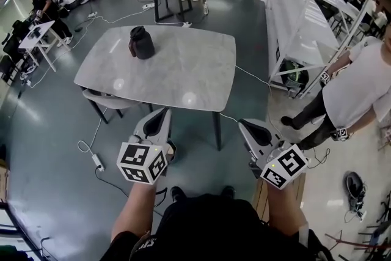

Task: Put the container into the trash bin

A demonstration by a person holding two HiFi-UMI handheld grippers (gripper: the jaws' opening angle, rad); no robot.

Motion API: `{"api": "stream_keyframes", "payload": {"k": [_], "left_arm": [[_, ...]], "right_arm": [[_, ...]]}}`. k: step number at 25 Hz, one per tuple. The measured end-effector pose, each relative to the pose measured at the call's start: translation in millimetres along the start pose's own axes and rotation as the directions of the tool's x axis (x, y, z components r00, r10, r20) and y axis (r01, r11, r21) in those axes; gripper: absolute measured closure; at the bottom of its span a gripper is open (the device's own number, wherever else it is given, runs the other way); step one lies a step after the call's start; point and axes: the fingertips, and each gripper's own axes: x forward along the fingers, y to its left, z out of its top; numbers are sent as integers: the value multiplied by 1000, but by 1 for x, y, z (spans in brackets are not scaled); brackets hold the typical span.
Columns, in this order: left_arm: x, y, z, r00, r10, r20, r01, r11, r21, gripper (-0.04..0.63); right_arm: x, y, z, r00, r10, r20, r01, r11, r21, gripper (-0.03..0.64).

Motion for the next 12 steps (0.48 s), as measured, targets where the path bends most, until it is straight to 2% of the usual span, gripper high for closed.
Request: {"api": "stream_keyframes", "payload": {"k": [6, 12], "left_arm": [[-3, 11, -4, 1000, 15, -9, -15, 1000, 0, 588], [-4, 9, -7, 1000, 15, -15, -15, 1000, 2, 588]], "right_arm": [[6, -4, -3, 1000, -7, -4, 7, 999, 44, 626], [7, -3, -4, 1000, 5, -2, -5, 999, 49, 626]]}}
